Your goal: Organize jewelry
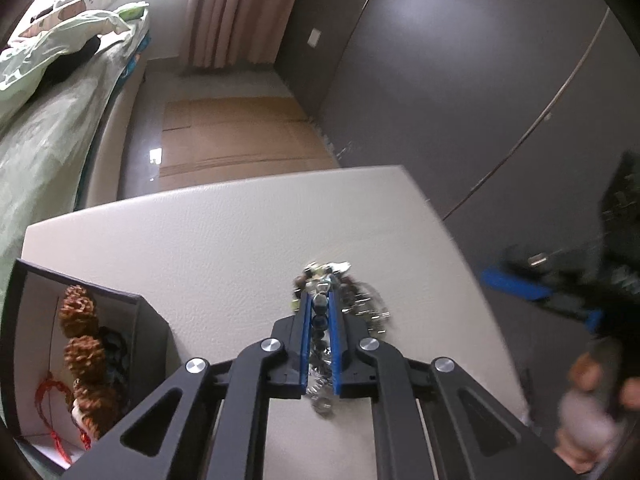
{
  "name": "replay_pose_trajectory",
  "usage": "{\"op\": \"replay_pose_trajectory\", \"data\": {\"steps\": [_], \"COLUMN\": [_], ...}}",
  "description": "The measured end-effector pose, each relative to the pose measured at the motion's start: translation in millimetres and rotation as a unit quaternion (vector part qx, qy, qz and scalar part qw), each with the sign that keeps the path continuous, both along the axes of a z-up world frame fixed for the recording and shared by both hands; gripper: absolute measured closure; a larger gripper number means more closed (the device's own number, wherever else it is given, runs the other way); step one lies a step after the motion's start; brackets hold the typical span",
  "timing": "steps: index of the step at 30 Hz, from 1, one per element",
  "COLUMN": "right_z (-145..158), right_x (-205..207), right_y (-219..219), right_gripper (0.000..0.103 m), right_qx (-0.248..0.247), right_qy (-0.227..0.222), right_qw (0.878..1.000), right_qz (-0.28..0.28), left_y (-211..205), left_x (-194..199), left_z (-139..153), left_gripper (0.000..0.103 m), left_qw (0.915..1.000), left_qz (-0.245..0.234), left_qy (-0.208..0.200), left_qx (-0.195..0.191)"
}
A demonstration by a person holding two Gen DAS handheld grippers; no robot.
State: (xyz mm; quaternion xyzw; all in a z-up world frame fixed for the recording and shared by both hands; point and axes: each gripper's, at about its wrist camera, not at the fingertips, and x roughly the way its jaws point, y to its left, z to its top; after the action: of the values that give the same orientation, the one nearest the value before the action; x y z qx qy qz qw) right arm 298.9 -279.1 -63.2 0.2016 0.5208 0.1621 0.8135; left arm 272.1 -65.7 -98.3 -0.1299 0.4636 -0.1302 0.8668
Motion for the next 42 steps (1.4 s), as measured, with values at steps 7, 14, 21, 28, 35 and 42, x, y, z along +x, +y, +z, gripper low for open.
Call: {"op": "replay_pose_trajectory", "data": {"steps": [7,14,21,28,35,42], "right_z": [-5.5,-6.6,-9.6,-13.9,-21.0,-44.4], "right_x": [-0.8,2.1,6.2,8.2,7.7,15.3], "right_y": [14.4,15.5,19.5,32.2,46.1,66.8], "right_gripper": [0.035,0.035,0.035,0.036,0.036,0.054], "right_qx": [-0.010,-0.014,-0.019,-0.030,-0.046,-0.031], "right_qy": [0.004,0.006,0.008,0.010,0.015,0.051], "right_qw": [1.000,1.000,1.000,0.999,0.998,0.996], "right_qz": [0.015,0.013,0.014,0.026,0.036,0.060], "left_y": [1.8,14.2,30.2,47.7,62.9,78.1], "left_x": [-14.7,-26.2,-37.5,-55.6,-72.3,-84.6], "left_z": [33.7,59.7,82.4,116.0,138.9,145.3], "left_gripper": [0.097,0.097,0.097,0.097,0.097,0.097], "left_qw": [0.9983,0.9912,0.9898,0.9863,0.9832,0.9827], "left_qz": [-0.018,-0.038,-0.026,-0.020,-0.011,0.004], "left_qy": [-0.025,-0.029,-0.049,-0.089,-0.114,-0.121], "left_qx": [-0.049,-0.124,-0.131,-0.138,-0.142,-0.140]}}
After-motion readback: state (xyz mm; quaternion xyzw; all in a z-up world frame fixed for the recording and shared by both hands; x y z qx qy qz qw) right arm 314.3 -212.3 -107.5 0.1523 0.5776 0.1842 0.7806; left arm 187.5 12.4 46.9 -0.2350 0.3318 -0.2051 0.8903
